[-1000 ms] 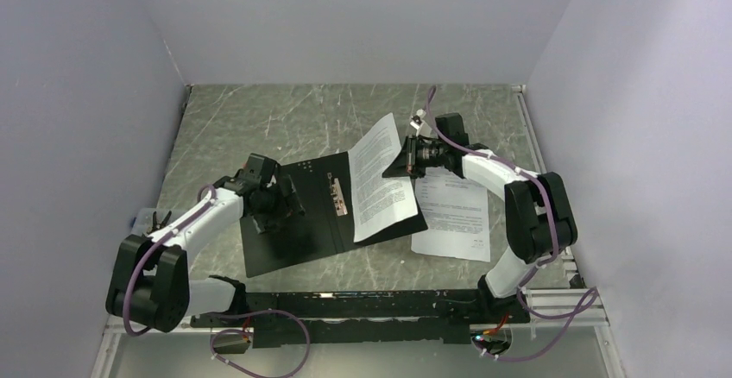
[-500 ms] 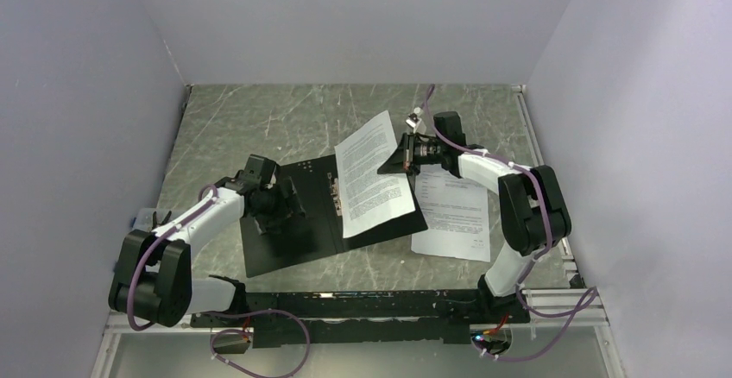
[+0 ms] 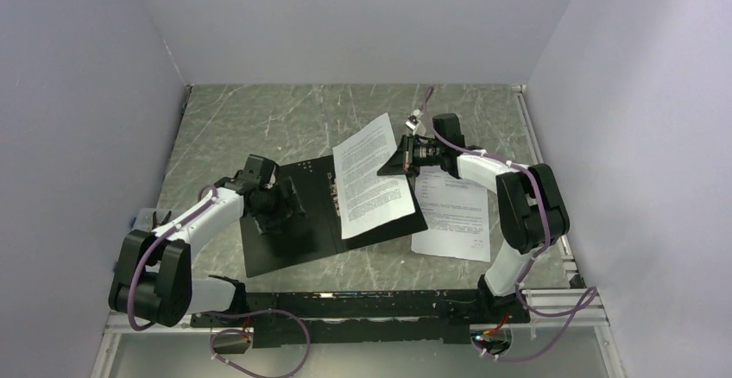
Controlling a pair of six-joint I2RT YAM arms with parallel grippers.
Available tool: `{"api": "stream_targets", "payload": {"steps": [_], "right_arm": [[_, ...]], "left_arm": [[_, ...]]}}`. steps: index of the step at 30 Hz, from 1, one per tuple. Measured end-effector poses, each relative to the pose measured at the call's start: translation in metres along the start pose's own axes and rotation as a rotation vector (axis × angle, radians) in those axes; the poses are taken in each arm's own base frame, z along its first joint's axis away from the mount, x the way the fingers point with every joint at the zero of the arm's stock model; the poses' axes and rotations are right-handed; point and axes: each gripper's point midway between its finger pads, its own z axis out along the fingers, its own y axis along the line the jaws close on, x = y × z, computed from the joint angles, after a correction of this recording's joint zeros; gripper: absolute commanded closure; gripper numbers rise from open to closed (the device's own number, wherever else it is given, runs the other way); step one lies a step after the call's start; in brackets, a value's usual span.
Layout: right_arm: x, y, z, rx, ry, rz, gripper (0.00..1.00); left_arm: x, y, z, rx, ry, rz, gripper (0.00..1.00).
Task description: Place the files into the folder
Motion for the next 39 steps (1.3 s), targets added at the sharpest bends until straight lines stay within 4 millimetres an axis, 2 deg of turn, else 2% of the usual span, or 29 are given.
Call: {"api": "stream_targets", "payload": {"steps": [7,15,39], "right_arm": [[0.009,-0.004,-0.008,0.009,-0.013,0.011,1.00],[-0.001,0.015,-0.025,-0.010,-0.072,-0.044,1.00],[0.002,0.003,-0.009,-0.028,-0.060,0.008,1.00]], "left_arm": [[0.000,0.000,0.000,0.003,0.004,-0.001,0.14],[0.000,0.001,0.000,0.003,0.003,-0.002,0.14],[-0.001,0.002,0.000,0.002,0.001,0.000,0.14]]}}
